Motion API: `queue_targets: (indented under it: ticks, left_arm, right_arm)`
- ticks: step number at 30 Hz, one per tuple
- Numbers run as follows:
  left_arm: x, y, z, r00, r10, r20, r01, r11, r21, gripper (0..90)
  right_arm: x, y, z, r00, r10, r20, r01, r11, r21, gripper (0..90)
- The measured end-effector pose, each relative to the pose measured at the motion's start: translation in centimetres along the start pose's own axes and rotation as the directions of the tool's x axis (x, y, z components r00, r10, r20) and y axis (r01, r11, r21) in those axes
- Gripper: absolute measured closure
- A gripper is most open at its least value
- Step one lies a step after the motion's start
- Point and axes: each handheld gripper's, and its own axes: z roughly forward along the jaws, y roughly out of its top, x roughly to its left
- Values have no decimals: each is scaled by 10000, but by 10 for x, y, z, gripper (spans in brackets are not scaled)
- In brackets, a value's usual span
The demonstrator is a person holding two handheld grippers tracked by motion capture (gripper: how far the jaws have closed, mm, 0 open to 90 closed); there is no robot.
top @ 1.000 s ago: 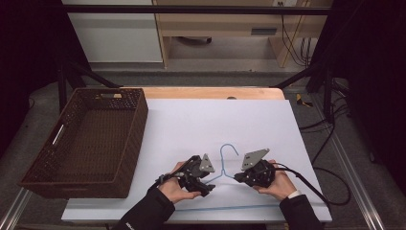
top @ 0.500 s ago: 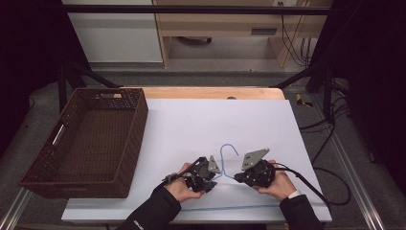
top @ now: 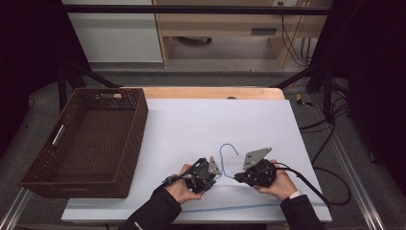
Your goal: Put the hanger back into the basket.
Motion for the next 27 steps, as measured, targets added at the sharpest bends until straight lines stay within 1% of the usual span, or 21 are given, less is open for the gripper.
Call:
queue_targets:
  ticks: [2, 6, 8, 9, 10, 12, 13, 15, 16, 18, 19, 20, 21, 22, 23, 24, 25, 26, 27]
  left_arm:
    - [-1, 0, -2, 10000, -12, 23, 12, 10000, -35, 867]
    - [-4, 0, -9, 9996, -145, 239, 150, 9997, -215, 869]
    - [-5, 0, -12, 9992, -204, 343, 215, 9993, -304, 869]
    - [-6, 1, -14, 9989, -227, 420, 242, 9990, -369, 869]
    - [-7, 1, -16, 9989, -221, 414, 238, 9988, -418, 869]
    - [-9, 3, -22, 9990, -187, 417, 210, 9982, -554, 870]
    - [-10, 3, -24, 9992, -204, 341, 226, 9976, -657, 870]
    - [-11, 4, -31, 9993, -206, 316, 233, 9958, -883, 870]
    - [-11, 4, -34, 9993, -215, 321, 245, 9952, -951, 870]
    - [-11, 5, -41, 9993, -231, 281, 263, 9925, -1192, 870]
    - [-10, 5, -46, 9993, -286, 250, 316, 9910, -1303, 870]
    - [-10, 5, -49, 9993, -311, 227, 339, 9903, -1349, 870]
    - [-9, 4, -52, 9994, -306, 186, 329, 9895, -1407, 870]
    - [-7, 4, -57, 9993, -358, 80, 366, 9877, -1519, 870]
    - [-6, 3, -61, 9991, -431, 64, 435, 9865, -1577, 870]
    - [-3, 3, -65, 9987, -514, -26, 502, 9836, -1731, 870]
    - [-2, 2, -68, 9982, -594, -76, 571, 9825, -1772, 870]
    - [3, 0, -73, 9971, -741, -200, 690, 9797, -1880, 870]
    - [3, 0, -73, 9971, -741, -200, 690, 9797, -1880, 870]
  right_arm:
    - [1, 1, -2, 10000, 71, 27, -71, 10000, -3, 870]
    - [2, 2, -7, 9998, 210, -40, -210, 9997, -91, 863]
    - [3, 3, -11, 9997, 236, -108, -239, 9992, -311, 862]
    - [3, 3, -14, 9997, 215, -132, -221, 9988, -447, 844]
    - [4, 4, -19, 9993, 335, -140, -343, 9976, -606, 822]
    - [5, 4, -28, 9993, 384, 42, -378, 9950, -921, 800]
    - [5, 4, -33, 9989, 460, 103, -446, 9929, -1104, 774]
    - [4, 3, -43, 9974, 628, 345, -571, 9873, -1485, 747]
    - [4, 2, -48, 9961, 731, 485, -643, 9845, -1635, 705]
    - [3, 1, -57, 9912, 1004, 862, -819, 9771, -1965, 675]
    - [3, 0, -61, 9889, 1109, 991, -875, 9727, -2152, 635]
    - [3, -2, -68, 9818, 1351, 1332, -1002, 9654, -2406, 578]
    - [3, -2, -68, 9818, 1351, 1332, -1002, 9654, -2406, 578]
    - [3, -3, -70, 9790, 1445, 1436, -1052, 9622, -2511, 543]
    - [2, -5, -73, 9731, 1642, 1616, -1171, 9566, -2669, 514]
    - [0, -7, -76, 9683, 1764, 1769, -1231, 9530, -2767, 493]
    - [-1, -10, -79, 9605, 2003, 1930, -1368, 9443, -2992, 450]
    - [-5, -15, -84, 9466, 2425, 2124, -1632, 9288, -3327, 374]
    - [-5, -15, -84, 9466, 2425, 2124, -1632, 9288, -3327, 374]
